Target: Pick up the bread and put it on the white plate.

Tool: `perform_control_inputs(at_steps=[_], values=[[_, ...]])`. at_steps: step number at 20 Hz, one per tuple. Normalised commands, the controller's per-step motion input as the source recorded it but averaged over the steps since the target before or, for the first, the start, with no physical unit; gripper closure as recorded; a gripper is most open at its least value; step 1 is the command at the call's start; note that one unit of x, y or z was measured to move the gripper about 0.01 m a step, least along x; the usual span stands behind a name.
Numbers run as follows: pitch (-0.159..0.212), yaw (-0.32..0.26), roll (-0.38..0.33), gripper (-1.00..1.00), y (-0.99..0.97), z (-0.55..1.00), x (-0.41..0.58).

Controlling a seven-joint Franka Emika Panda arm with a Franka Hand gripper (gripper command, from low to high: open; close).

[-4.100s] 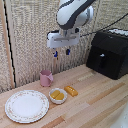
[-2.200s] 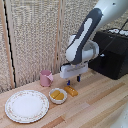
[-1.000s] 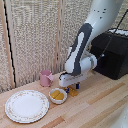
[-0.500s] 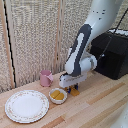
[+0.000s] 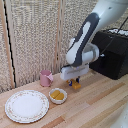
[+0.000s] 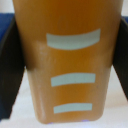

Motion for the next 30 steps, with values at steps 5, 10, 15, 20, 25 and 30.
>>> perform_control_inputs(at_steps=[5, 10, 15, 20, 25, 30], values=[[0.099, 0.0, 0.011, 1.0, 0.36, 0.93, 0.287], [0.12, 0.0, 0.086, 1.0, 0.69, 0.68, 0.251], [0.109, 0.0, 0.067, 1.0, 0.86, 0.52, 0.191], [0.078, 0.0, 0.017, 1.0, 0.93, 0.25, 0.267], [0.027, 0.0, 0.001, 1.0, 0.95, 0.02, 0.269], [0.001, 0.015, 0.0, 1.0, 0.99, -0.16, 0.244]])
